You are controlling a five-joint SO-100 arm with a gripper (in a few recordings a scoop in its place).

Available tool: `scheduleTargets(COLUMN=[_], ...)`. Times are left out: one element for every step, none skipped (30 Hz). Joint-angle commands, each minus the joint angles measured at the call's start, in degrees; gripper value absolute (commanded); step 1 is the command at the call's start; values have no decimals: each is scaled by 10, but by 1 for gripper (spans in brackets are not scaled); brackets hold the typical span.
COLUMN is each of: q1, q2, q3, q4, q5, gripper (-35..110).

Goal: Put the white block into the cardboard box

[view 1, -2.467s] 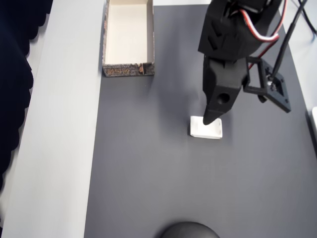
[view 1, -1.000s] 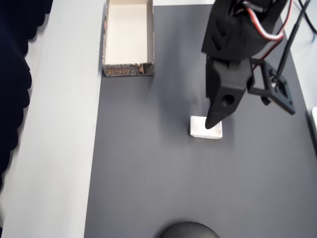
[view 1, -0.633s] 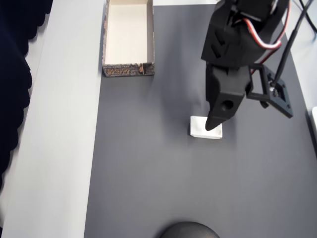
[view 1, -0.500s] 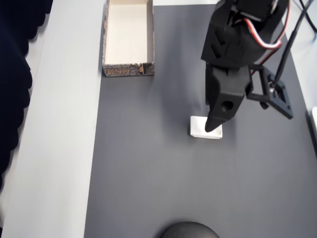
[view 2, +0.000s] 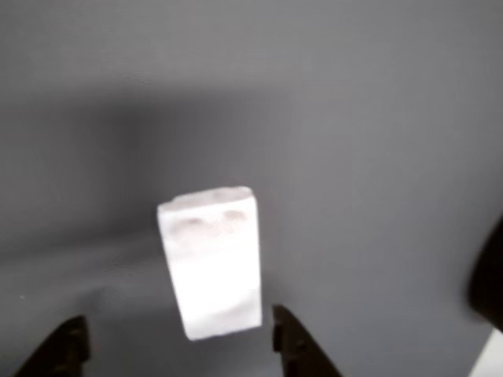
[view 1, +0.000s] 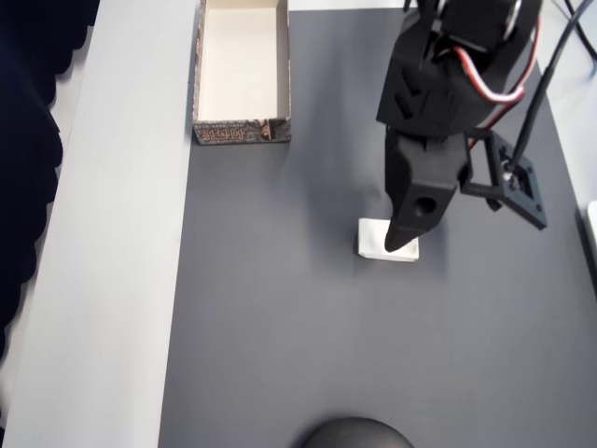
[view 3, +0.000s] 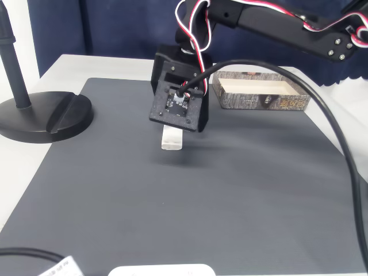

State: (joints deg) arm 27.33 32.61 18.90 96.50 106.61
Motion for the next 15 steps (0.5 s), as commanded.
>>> scheduleTargets(q1=[-5,-5,-5,-5,-5,-5,-6,-6,-7,-7,-7,-8,-8,-8,-9], q2=[10,10,10,10,9,9,8,7,7,6,6,6,5,5,4], q3=[-36,-37,-37,-37,-37,-37,-37,-38,-38,-38,-38,-37,-37,-37,-37], q4=[-16,-18,-22,-24,-25,-26,-26,-26,-26,-26,-26,-26,-26,-28,-29], q5=[5,5,5,5,5,5,5,5,5,5,5,5,5,5,5], gripper=[35,36,36,36,36,36,36,36,35,35,35,35,35,35,35])
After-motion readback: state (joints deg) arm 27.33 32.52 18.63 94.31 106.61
